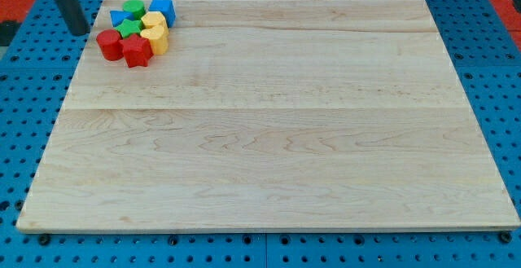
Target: Move the green star and the yellow heart towards the right
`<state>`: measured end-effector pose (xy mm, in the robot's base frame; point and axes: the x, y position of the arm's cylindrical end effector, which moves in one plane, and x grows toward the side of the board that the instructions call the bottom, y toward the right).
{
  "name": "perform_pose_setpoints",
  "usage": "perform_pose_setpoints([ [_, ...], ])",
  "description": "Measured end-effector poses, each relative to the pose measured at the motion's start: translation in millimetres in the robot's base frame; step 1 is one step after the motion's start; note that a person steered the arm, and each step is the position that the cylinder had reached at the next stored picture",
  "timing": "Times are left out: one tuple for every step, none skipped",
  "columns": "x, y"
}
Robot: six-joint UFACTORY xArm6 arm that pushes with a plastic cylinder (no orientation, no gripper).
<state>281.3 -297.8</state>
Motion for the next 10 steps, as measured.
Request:
perform_pose_setpoints([
  [1.1, 1.1],
  [1.1, 22.1],
  [1.1, 31.9],
  [-8.7, 35.9],
  [12.8, 64.3],
  [21.3, 117.7],
  [51.9, 132.2],
  [57.8, 120.6],
  [50.7, 142.5],
  [47.5, 165.2],
])
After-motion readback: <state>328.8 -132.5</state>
